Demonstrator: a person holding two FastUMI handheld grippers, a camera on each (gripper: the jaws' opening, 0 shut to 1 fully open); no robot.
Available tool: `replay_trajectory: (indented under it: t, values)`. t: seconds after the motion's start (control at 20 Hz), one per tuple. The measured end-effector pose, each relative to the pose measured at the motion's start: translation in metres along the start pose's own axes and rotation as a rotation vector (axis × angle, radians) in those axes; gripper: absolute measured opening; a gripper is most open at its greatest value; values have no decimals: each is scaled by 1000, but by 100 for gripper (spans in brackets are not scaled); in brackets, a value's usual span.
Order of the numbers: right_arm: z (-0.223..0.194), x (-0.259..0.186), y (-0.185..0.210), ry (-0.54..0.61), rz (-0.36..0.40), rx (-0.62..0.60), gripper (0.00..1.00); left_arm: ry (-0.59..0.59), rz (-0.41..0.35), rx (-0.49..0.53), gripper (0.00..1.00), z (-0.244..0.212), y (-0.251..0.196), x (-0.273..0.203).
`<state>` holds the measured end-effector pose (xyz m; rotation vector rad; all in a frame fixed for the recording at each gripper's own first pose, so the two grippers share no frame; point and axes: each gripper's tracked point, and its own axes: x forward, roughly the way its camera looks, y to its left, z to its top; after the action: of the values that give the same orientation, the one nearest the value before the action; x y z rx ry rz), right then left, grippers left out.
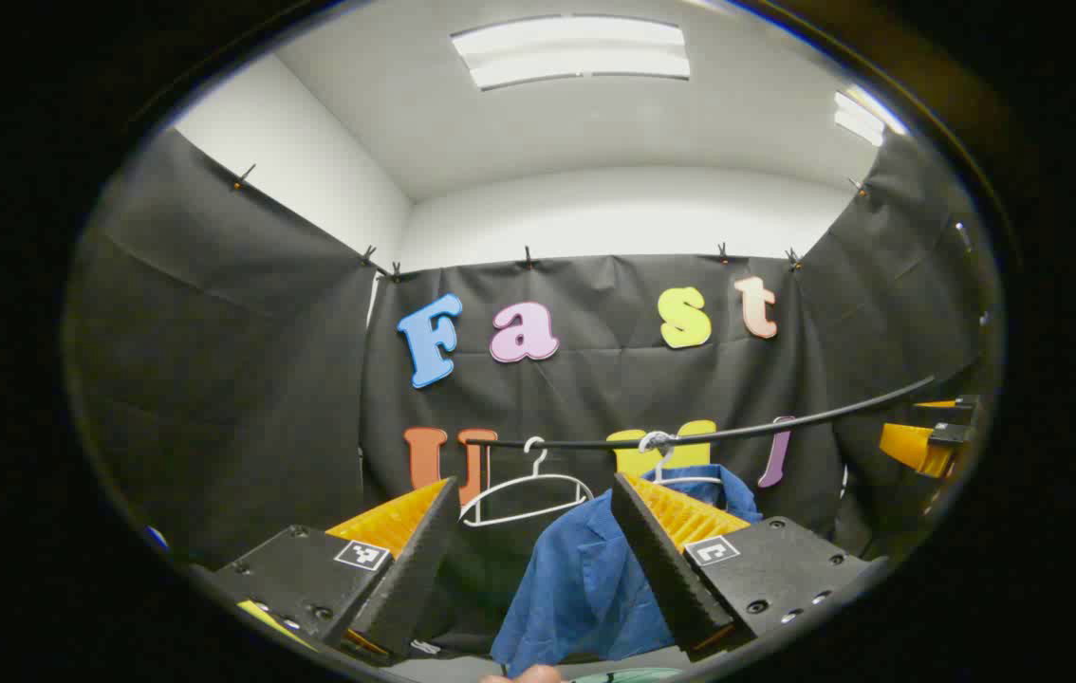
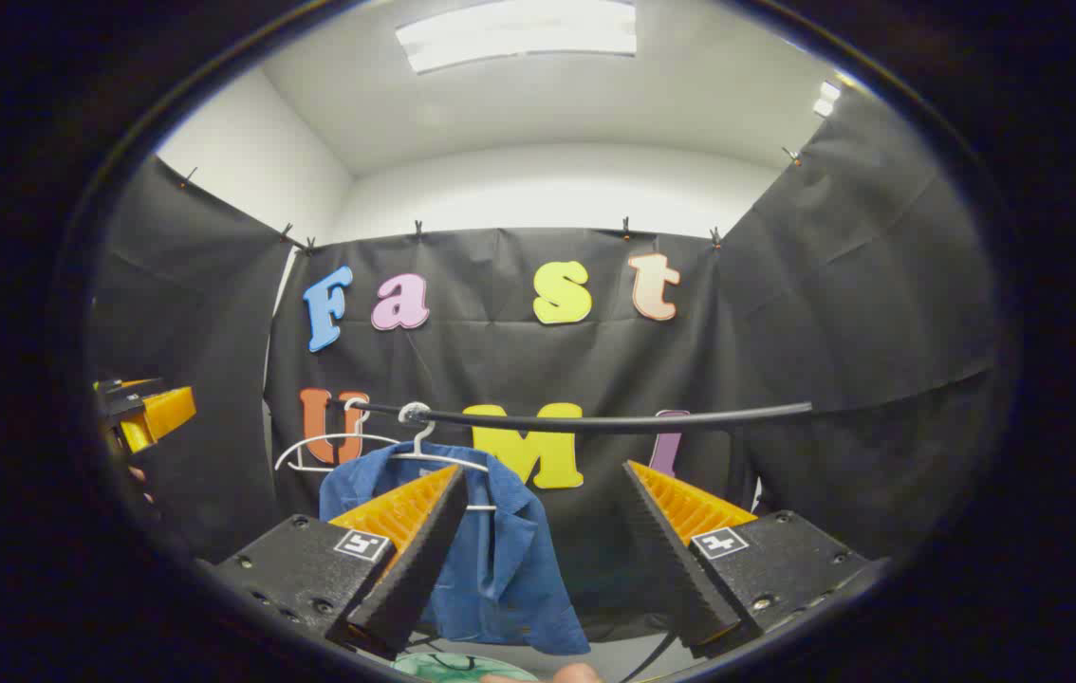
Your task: Grasp the clothes on the hanger with both hands and then place them into the laundry hamper below.
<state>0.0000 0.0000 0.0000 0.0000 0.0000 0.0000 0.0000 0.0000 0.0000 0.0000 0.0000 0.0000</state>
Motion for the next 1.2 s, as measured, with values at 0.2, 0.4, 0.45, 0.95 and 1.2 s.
replay_trajectory:
  t: [0.2,0.4,0.45,0.95,1.2]
  values:
    - [4,4,6,-12,11,-16,100,-32,4,32,99,5,1,7]
    - [1,8,7,-5,9,-32,99,-31,-9,31,99,1,-5,11]
    - [2,9,7,-6,8,-32,99,-32,-11,32,99,2,-5,12]
    - [-17,25,13,30,2,-26,99,-14,-5,40,99,-7,-5,16]
    - [-37,37,18,73,-29,-21,99,6,-14,15,99,-21,-3,20]
